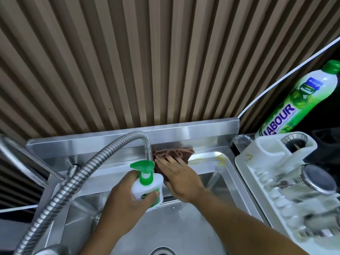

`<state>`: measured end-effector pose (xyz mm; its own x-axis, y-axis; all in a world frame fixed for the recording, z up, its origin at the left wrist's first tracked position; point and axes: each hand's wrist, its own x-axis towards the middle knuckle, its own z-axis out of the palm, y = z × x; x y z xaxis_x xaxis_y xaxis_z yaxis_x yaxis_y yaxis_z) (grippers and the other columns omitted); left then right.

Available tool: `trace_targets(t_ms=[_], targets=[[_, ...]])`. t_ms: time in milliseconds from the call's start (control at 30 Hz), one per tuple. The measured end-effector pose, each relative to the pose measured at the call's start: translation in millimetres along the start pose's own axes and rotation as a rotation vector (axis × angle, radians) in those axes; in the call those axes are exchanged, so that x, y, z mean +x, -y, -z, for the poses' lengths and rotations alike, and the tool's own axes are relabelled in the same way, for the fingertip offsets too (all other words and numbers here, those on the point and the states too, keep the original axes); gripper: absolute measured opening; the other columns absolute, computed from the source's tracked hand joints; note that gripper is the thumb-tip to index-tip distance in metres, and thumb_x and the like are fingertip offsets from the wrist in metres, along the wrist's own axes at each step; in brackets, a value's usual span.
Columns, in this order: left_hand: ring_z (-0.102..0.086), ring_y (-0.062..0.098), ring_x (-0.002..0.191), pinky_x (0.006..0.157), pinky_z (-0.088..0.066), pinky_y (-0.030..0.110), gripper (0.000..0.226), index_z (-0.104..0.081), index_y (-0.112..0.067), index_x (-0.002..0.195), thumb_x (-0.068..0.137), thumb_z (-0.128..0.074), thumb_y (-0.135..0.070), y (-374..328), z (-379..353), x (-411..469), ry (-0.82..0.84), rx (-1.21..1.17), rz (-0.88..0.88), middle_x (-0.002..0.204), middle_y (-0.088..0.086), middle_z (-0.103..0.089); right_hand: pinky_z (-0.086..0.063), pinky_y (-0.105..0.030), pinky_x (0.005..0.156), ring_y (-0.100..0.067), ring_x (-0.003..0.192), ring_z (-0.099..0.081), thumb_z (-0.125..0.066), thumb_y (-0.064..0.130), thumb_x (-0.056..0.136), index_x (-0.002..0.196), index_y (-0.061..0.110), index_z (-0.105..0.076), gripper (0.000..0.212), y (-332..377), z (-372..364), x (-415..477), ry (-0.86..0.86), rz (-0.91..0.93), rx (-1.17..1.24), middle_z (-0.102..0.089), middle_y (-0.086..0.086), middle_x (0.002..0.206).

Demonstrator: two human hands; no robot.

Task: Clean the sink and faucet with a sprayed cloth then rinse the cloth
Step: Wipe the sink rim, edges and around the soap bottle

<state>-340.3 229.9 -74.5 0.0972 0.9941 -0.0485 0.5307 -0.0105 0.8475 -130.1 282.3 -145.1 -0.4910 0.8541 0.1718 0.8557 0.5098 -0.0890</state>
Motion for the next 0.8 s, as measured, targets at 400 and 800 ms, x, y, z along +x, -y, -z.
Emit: trace_targets(t_ms=[400, 800], targets=[[-0.066, 0.004, 0.085, 0.077, -0.053, 0.032, 0.042, -0.061, -0.045, 0.104, 0.071, -0.085, -0.032, 4, 1, 0, 0.022, 0.003, -0.014, 0.095, -0.023, -0.070, -0.030, -0.048, 0.115, -0.033, 0.137, -0.040, -0.033, 0.041, 0.102, 0.156, 0.003, -0.021, 0.067, -28, 21, -46, 0.031, -0.941, -0.002, -0.035, -0.016, 0.158], [-0.064, 0.005, 0.080, 0.074, -0.055, 0.038, 0.044, -0.057, -0.048, 0.099, 0.063, -0.083, -0.044, 1, -1, 2, 0.002, 0.026, -0.039, 0.091, -0.026, -0.067, -0.015, -0.046, 0.122, -0.023, 0.147, -0.034, -0.037, 0.038, 0.096, 0.153, 0.019, -0.042, 0.060, 40, 1, -32, 0.032, -0.410, 0.061, -0.043, 0.002, 0.157]])
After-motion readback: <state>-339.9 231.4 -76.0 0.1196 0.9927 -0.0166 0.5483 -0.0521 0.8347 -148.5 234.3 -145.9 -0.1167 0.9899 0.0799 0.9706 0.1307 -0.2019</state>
